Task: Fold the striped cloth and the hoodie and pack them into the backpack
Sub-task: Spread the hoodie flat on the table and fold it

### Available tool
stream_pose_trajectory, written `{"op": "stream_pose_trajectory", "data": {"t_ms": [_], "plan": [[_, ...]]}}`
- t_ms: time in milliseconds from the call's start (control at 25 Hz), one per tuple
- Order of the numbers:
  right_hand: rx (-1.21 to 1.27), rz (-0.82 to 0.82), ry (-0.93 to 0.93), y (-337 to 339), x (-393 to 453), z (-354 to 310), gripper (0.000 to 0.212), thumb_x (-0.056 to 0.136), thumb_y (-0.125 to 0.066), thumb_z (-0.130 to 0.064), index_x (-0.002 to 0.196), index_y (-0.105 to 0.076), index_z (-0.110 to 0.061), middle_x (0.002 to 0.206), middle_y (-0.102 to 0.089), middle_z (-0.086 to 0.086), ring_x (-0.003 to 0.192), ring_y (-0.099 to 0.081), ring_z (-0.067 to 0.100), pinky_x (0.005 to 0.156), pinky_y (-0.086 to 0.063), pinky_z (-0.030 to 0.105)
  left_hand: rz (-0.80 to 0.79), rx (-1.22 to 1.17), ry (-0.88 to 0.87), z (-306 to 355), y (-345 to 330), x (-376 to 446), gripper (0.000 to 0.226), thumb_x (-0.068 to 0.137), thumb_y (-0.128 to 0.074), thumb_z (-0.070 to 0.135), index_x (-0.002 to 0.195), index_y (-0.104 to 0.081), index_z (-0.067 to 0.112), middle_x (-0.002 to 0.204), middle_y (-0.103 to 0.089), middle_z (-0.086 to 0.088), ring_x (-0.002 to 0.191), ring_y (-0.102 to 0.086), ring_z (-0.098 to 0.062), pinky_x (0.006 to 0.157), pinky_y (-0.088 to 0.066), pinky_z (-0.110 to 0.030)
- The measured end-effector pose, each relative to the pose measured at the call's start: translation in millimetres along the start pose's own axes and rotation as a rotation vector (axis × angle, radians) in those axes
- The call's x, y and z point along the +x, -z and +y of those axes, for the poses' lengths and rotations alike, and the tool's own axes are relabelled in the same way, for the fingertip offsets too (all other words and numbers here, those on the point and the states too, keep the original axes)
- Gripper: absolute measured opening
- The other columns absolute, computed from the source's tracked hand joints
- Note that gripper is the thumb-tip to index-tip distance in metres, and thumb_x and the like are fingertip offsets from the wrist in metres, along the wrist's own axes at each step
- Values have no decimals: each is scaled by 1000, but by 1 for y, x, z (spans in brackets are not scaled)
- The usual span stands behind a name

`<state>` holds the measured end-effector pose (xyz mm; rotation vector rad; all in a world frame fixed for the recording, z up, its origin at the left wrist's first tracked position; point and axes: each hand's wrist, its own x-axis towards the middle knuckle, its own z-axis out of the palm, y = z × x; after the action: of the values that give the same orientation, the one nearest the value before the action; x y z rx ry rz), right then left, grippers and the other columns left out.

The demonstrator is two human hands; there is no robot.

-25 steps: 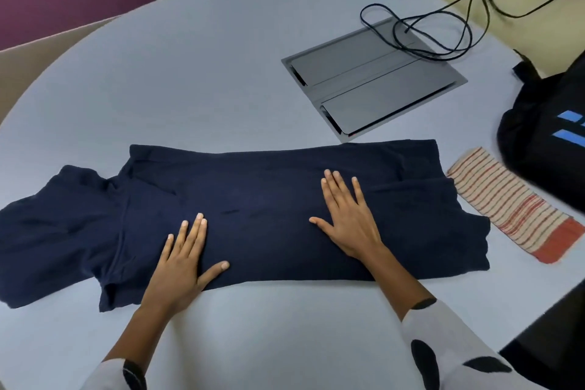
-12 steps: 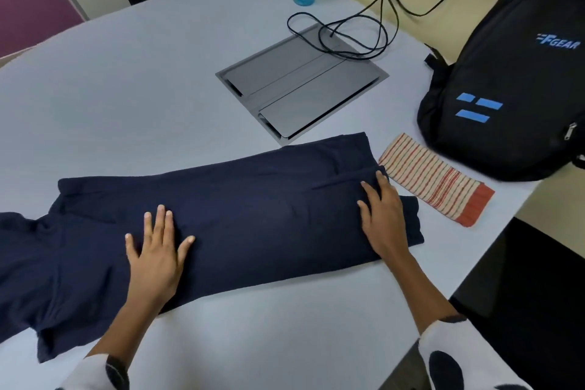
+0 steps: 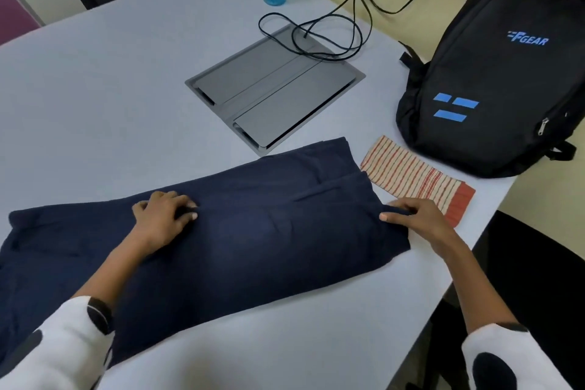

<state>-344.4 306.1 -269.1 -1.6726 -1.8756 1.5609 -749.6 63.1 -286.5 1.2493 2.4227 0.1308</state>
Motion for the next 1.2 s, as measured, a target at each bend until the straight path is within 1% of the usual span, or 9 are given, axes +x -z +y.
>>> {"op": "stream_pose_trajectory", "data": {"t_ms": [160, 240, 320, 440, 640, 760, 880, 1000, 1200], "plan": [[60, -99, -2, 6, 4, -12, 32, 61, -82, -27, 84, -72, -6, 88, -72, 6, 93, -66, 21, 76, -48, 24, -295, -624, 116, -24, 34, -5, 12, 80, -64, 37, 79, -68, 25, 85, -68, 12, 83, -61, -13, 84, -43, -36], [169, -93, 6, -6, 10, -20, 20, 75, -77, -15, 91, -70, -6, 94, -72, 6, 97, -66, 22, 80, -51, 27, -287, -668, 204, -32, 37, -6, 20, 75, -57, 36, 66, -61, 19, 71, -59, -1, 66, -50, -18, 67, -38, -33], [188, -39, -27, -25, 22, -25, 17, 79, -74, -10, 95, -70, -11, 100, -72, 5, 101, -65, 20, 85, -51, 28, -228, -618, 272, -38, 32, -1, 25, 82, -52, 31, 64, -57, 16, 71, -54, -7, 65, -44, -21, 68, -36, -35], [65, 118, -39, -48, 41, -22, 21, 76, -78, -10, 94, -70, -18, 107, -68, 3, 105, -61, 18, 91, -48, 30, -95, -428, 318, -39, 17, 5, 11, 87, -56, 31, 83, -64, 25, 90, -63, 4, 90, -54, -21, 96, -33, -49], [97, 236, -91, -55, 35, -25, 34, 80, -75, -22, 111, -63, -14, 112, -61, 2, 108, -56, 18, 90, -44, 32, 497, -253, 220, -1, -11, -41, 34, 90, -62, 32, 114, -52, 10, 121, -45, -14, 113, -39, -30, 96, -28, -51], [71, 87, -146, -48, 18, -30, 60, 77, -78, -18, 129, -48, -17, 114, -52, -5, 107, -51, 18, 90, -45, 37, 560, -352, 243, 4, -42, -96, 40, 87, -55, 46, 100, -53, 8, 111, -46, -12, 105, -43, -27, 92, -29, -42], [-40, 81, -147, -48, 8, -32, 78, 72, -78, -1, 139, -40, -16, 126, -53, 5, 111, -53, 28, 93, -48, 45, 623, -496, 425, 4, -60, -152, 28, 89, -62, 36, 84, -47, 13, 90, -47, -3, 85, -46, -24, 77, -32, -33], [-309, 237, -36, -69, 5, -46, 75, 75, -73, 5, 139, -38, -11, 129, -52, 21, 113, -53, 37, 93, -44, 42, 606, -654, 675, 0, -67, -183, 22, 87, -64, 24, 87, -46, 13, 89, -49, -2, 76, -51, -24, 69, -33, -33], [-558, 399, 394, -155, -6, -75, 51, 86, -57, 0, 135, -43, -5, 137, -38, 21, 125, -39, 34, 106, -38, 45, 630, -628, 726, -6, -59, -184, 20, 88, -64, 17, 99, -51, 7, 104, -43, -5, 68, -50, -13, 69, -36, -32]]}}
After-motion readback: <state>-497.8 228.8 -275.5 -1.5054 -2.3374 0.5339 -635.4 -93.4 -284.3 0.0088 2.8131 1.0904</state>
